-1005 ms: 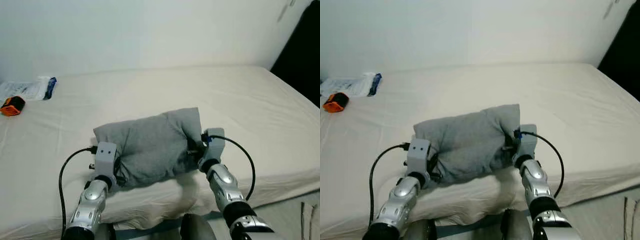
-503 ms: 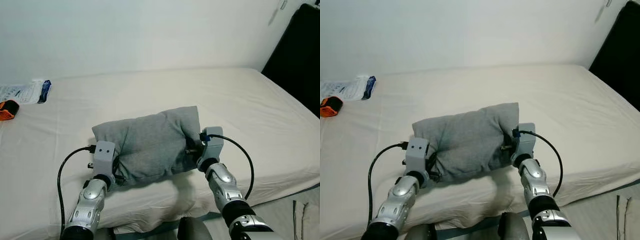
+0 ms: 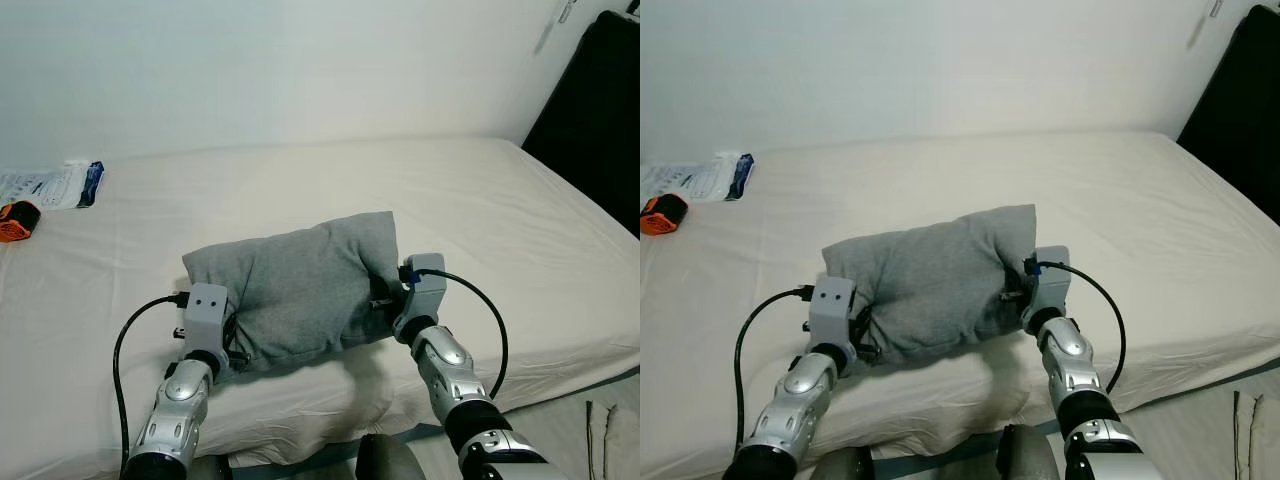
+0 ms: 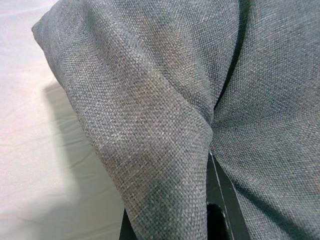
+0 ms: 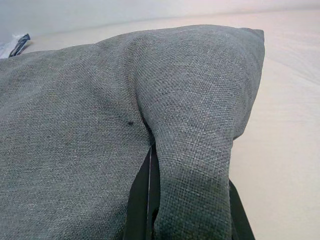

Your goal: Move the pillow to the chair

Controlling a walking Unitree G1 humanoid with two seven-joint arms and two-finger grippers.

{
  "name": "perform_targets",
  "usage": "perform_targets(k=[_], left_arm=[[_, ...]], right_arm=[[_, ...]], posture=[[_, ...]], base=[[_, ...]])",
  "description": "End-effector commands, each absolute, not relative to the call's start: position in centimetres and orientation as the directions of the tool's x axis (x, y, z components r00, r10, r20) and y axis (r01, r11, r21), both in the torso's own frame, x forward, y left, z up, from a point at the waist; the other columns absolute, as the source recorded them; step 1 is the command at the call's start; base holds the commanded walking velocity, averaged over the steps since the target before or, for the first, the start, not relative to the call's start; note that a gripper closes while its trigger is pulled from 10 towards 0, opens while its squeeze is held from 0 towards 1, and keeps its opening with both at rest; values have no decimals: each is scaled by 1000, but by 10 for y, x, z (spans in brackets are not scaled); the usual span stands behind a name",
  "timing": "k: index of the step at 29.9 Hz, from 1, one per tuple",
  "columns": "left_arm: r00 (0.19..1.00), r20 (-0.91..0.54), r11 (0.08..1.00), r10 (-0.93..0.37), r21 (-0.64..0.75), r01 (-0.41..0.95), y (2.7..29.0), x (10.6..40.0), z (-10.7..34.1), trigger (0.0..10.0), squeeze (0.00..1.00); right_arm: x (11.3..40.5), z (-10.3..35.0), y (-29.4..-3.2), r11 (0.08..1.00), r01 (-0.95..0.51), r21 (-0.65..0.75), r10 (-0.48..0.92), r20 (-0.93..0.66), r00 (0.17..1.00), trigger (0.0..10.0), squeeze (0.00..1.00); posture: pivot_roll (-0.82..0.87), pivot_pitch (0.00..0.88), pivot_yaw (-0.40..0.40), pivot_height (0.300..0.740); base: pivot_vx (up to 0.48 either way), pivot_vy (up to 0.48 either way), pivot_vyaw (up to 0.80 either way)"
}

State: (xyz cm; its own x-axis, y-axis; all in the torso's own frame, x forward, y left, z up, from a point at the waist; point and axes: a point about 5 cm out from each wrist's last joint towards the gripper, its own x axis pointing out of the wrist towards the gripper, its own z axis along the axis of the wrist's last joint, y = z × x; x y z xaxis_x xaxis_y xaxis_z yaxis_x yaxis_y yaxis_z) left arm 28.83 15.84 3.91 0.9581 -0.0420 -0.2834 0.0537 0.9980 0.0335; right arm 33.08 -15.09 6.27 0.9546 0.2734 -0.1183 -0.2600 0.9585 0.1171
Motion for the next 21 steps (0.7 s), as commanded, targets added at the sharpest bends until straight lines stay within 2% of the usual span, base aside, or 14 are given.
perform_targets(k=[1, 21], left_arm=[[969, -239, 997, -55, 30, 65, 153, 293, 47, 10000, 0], [969, -238, 997, -58, 29, 67, 152, 294, 48, 10000, 0]], right_arm=[[332, 69, -146, 949, -296, 111, 305, -78, 949, 10000, 0], [330, 66, -146, 947, -301, 114, 311, -87, 946, 10000, 0]], posture=[[0, 0, -117, 638], [-3, 0, -117, 683]], base=[[0, 0, 0], [0, 0, 0]])
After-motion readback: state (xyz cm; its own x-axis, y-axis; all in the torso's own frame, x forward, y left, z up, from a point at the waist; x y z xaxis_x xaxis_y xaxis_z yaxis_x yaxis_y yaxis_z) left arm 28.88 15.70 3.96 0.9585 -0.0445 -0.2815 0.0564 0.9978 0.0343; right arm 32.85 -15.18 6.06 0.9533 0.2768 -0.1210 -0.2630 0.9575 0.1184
